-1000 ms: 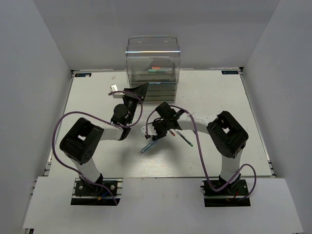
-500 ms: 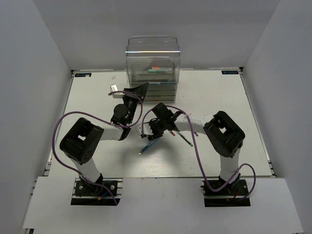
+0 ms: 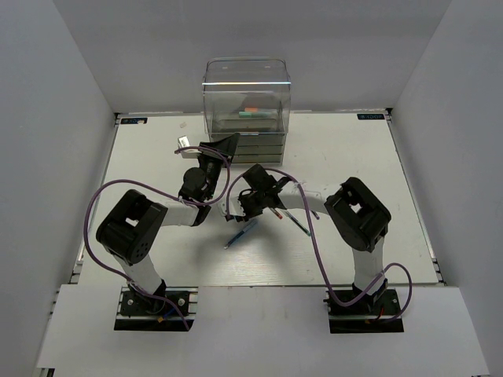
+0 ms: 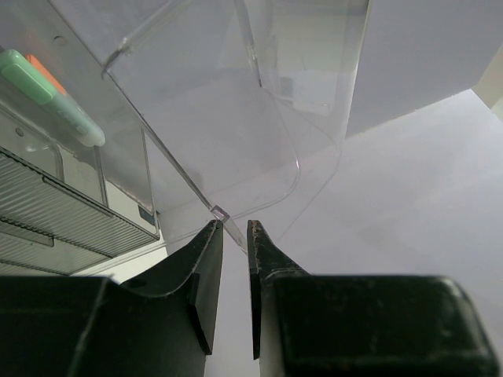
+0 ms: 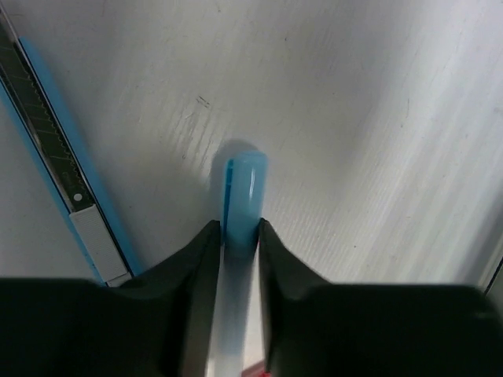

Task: Sort the stationery into containers
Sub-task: Grab a piece of stationery with the right arm, then place the stationery into the container

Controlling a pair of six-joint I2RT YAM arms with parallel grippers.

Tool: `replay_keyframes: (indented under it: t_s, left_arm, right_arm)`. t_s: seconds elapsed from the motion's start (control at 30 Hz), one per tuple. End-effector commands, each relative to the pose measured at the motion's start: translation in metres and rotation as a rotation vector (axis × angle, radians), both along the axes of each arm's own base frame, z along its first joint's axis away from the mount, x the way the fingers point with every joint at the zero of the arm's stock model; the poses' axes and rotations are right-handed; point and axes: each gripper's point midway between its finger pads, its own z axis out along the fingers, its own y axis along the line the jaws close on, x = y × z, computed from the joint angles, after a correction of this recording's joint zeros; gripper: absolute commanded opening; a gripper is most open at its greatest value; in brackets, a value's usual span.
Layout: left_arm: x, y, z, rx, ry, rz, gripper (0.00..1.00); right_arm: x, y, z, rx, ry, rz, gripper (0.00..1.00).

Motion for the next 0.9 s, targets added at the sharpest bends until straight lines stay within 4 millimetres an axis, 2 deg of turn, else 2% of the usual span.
replay_keyframes:
  t_s: [0.0,0.13,0.23,0.3,0.33,0.37,0.43,0.5,0.53,0.6,0.63,0.7,0.73,0.77,0.83,0.87]
  left_arm:
    - [-0.02,0.021,0.067,-0.116,-0.196,0.028,0.31]
    - [-0.019,0.02,0.065,-0.111,-0.188,0.028,0.31]
    - [-0.019,0.02,0.065,-0.111,-0.188,0.028,0.31]
    - [-0.019,0.02,0.065,-0.111,-0.188,0.028,0.31]
    - [-0.019,0.02,0.065,-0.111,-0.188,0.028,0.31]
    - [-0.019,0.02,0.065,-0.111,-0.188,0.028,0.31]
    - [-0.019,0.02,0.065,-0.111,-0.188,0.028,0.31]
    - [-0.019,0.02,0.065,-0.111,-0.188,0.028,0.31]
    - [-0.019,0.02,0.065,-0.111,-0.188,0.028,0.31]
    - [-0.019,0.02,0.065,-0.111,-0.188,0.028,0.31]
    - [-0.019,0.02,0.065,-0.111,-0.188,0.028,0.31]
    - [-0.019,0.02,0.065,-0.111,-0.188,0.028,0.31]
    - [-0.019,0.02,0.065,-0.111,-0.188,0.028,0.31]
    - [-0.019,0.02,0.065,-0.111,-0.188,0.028,0.31]
    - [-0.02,0.021,0.067,-0.116,-0.196,0.028,0.31]
    - [-0.02,0.021,0.067,-0.116,-0.196,0.028,0.31]
  right_arm:
    - [-0.02,-0.021,-0.022,-0.092,0.061,0.04,0.25]
    - [-0.028,-0.03,-0.025,-0.102,0.067,0.061,0.1]
    - [-0.028,-0.029,-0.011,-0.062,0.045,0.058,0.04]
    - [-0.024,-0.025,0.011,0.002,-0.005,0.054,0.02]
    - [-0.025,-0.025,0.014,0.022,-0.025,0.055,0.0]
    - [-0.023,-0.024,0.031,0.067,-0.067,0.053,0.0]
    - [-0.023,-0.026,0.038,0.099,-0.093,0.042,0.0]
    - [-0.014,-0.02,0.073,0.19,-0.183,0.028,0.0]
    - [-0.016,-0.025,0.076,0.211,-0.203,0.017,0.0]
    - [-0.002,-0.021,0.104,0.29,-0.299,-0.016,0.0]
    - [-0.002,-0.027,0.103,0.293,-0.315,-0.035,0.0]
    - [0.015,-0.026,0.127,0.359,-0.407,-0.093,0.0]
    - [0.018,-0.031,0.122,0.357,-0.418,-0.115,0.0]
    - [0.029,-0.027,0.139,0.415,-0.482,-0.133,0.0]
    - [0.046,-0.034,0.14,0.411,-0.539,-0.194,0.0]
    - [0.054,-0.032,0.155,0.459,-0.589,-0.214,0.0]
